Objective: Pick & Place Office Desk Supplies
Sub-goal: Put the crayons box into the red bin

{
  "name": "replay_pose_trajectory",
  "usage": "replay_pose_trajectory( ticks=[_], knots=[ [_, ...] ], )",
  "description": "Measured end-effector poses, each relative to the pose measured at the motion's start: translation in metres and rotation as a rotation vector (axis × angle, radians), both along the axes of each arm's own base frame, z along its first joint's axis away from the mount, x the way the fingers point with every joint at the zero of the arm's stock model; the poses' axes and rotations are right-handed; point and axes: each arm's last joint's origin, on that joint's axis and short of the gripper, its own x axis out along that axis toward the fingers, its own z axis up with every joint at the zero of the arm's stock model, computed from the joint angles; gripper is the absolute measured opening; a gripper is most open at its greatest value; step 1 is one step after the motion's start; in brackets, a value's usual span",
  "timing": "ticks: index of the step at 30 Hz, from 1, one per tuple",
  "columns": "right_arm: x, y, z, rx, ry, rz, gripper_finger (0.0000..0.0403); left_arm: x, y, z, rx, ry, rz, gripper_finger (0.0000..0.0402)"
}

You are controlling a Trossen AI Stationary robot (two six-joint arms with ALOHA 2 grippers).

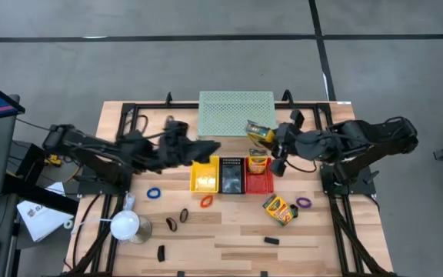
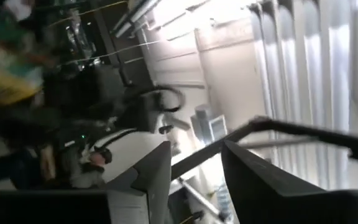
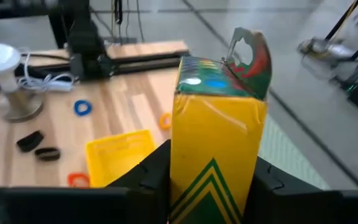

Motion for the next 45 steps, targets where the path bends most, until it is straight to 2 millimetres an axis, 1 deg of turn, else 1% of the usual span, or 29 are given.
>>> replay_pose_trajectory(
  ticks=[2,5,8,10,13,16,20,24,28,32,39,45],
  knots=[
    [-0.004,0.003,-0.002,0.021,0.016,0.008,0.0125,-0.011,0.000,0.007,0.067,0.014,0.031,0.0144],
    [-0.006,0.010,-0.003,0.036,0.022,0.024,0.0114,-0.026,-0.001,0.015,0.163,0.041,0.070,0.0149],
    [-0.008,0.019,-0.006,0.063,0.022,0.038,0.0103,-0.036,-0.003,0.019,0.236,0.080,0.084,0.0153],
    [-0.009,0.025,-0.013,0.084,0.010,0.033,0.0104,-0.040,-0.005,0.019,0.273,0.106,0.092,0.0155],
    [-0.013,0.032,-0.033,0.135,-0.015,-0.002,0.0116,-0.042,-0.008,0.018,0.302,0.117,0.091,0.0155],
    [-0.019,0.039,-0.052,0.206,-0.111,-0.041,0.0126,-0.042,-0.013,0.017,0.312,0.121,0.080,0.0155],
    [-0.026,0.046,-0.081,0.283,-0.248,-0.059,0.0120,-0.039,-0.017,0.013,0.326,0.153,0.064,0.0154],
    [-0.036,0.049,-0.111,0.357,-0.346,-0.055,0.0112,-0.039,-0.018,0.011,0.333,0.177,0.058,0.0154],
    [-0.044,0.046,-0.146,0.431,-0.395,-0.092,0.0119,-0.039,-0.019,0.010,0.339,0.182,0.053,0.0154],
    [-0.046,0.043,-0.175,0.466,-0.417,-0.109,0.0127,-0.038,-0.020,0.007,0.350,0.214,0.048,0.0154],
    [-0.052,0.035,-0.218,0.480,-0.394,-0.155,0.0120,-0.037,-0.020,0.005,0.355,0.236,0.047,0.0154],
    [-0.056,0.031,-0.240,0.493,-0.395,-0.135,0.0127,-0.037,-0.020,0.004,0.364,0.242,0.049,0.0154]
  ],
)
